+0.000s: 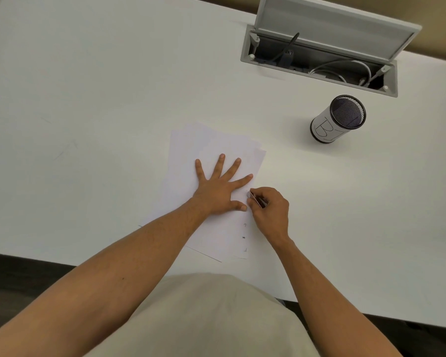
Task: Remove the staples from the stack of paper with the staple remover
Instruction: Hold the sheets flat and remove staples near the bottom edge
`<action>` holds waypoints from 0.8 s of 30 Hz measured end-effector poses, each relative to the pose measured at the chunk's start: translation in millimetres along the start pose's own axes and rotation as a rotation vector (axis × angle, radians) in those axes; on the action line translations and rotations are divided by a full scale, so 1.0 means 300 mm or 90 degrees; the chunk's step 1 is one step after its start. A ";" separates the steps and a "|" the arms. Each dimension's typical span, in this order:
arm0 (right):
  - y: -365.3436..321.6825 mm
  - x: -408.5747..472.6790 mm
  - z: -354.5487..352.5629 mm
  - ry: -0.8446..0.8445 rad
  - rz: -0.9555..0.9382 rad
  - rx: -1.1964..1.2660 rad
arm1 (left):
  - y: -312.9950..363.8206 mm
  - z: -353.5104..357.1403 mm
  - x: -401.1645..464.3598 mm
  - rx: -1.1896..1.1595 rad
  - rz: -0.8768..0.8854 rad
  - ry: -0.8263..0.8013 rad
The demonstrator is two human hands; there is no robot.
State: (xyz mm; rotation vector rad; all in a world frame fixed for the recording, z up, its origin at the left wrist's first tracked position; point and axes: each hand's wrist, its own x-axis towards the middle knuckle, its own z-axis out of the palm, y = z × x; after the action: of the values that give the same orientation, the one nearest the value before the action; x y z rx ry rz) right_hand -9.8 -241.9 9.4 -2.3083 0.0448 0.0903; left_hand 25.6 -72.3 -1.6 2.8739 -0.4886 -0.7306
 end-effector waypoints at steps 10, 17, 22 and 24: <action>-0.005 0.023 0.001 -0.049 0.015 0.005 | -0.001 0.008 0.003 -0.010 -0.002 0.012; -0.005 0.012 -0.006 -0.034 0.036 0.051 | -0.003 0.011 0.004 -0.010 -0.002 0.016; 0.009 0.011 -0.032 -0.042 0.083 0.100 | -0.002 0.010 0.002 -0.010 0.000 0.016; 0.011 0.010 -0.036 -0.050 0.073 0.092 | -0.002 0.010 0.001 -0.011 -0.001 0.017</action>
State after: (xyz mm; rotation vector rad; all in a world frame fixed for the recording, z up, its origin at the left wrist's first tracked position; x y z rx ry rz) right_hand -6.5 -252.0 14.0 -2.1555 0.1388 0.2293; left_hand 24.7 -72.1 -4.5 2.8644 -0.4742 -0.6919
